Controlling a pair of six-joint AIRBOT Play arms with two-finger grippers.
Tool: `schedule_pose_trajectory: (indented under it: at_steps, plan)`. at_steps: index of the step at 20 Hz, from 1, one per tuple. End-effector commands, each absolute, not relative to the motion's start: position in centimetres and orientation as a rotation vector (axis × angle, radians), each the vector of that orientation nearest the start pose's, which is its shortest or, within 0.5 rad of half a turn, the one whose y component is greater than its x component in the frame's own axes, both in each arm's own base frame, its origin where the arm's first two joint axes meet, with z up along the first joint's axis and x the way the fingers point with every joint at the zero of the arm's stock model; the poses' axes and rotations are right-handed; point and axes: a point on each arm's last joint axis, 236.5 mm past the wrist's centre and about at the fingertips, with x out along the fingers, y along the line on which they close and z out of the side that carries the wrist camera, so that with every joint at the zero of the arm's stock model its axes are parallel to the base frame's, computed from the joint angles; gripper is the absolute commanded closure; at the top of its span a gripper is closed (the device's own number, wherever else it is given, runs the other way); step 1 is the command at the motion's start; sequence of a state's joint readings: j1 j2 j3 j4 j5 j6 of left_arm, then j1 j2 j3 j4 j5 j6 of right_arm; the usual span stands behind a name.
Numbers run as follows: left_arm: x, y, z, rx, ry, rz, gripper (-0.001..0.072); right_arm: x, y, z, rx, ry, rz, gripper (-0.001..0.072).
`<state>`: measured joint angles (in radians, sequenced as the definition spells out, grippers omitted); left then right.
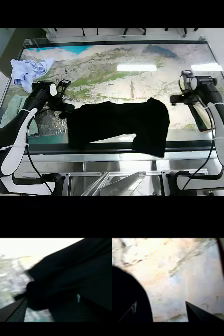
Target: Fold the shirts.
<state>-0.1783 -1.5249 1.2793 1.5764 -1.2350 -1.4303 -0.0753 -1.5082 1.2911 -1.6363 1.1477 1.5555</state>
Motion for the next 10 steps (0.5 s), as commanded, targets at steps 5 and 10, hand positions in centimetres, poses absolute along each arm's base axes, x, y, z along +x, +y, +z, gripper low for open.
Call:
schedule_pose_trajectory:
  at_steps: [5, 10]
  plan:
    - [37.8, -6.2, 4.4, 0.151, 1.367, -0.202, 0.0006, 36.8, -2.0, 0.0, 0.119, 1.464, 0.001, 0.001]
    - [28.2, -3.4, 3.6, 0.004, 1.49, -0.085, 0.0007, 35.0, -2.4, 1.3, 0.43, 1.418, 0.084, 0.0011]
